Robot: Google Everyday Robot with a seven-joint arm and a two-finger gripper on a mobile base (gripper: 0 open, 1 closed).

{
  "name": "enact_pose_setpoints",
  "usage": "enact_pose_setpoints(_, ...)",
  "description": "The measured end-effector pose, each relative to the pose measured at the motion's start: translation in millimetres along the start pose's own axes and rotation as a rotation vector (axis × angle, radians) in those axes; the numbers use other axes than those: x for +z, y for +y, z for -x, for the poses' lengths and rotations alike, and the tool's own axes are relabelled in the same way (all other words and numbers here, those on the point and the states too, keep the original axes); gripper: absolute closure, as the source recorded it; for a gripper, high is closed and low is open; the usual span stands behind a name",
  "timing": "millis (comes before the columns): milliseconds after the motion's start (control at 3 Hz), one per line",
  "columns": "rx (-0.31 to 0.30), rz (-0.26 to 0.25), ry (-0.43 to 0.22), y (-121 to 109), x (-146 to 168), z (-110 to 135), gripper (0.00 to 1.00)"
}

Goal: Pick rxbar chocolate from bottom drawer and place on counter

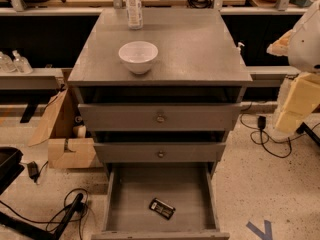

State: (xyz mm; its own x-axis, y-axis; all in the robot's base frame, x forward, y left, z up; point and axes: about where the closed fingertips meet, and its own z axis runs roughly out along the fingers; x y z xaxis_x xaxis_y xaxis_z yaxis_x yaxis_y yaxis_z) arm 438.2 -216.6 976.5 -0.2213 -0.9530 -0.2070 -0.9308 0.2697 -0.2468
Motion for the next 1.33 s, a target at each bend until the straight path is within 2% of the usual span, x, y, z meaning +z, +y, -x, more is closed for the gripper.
enact_pose_setpoints(667,0.023,-0.019,-0.018,-3.8,6.4,1.9,0.0)
enact_pose_setpoints(1000,0.017,0.02,-0.109,11.7,61.2,6.8,0.0)
enact_pose_setpoints(1333,-0.004,0.057,-0.184,39.2,130.9,7.0,0.0)
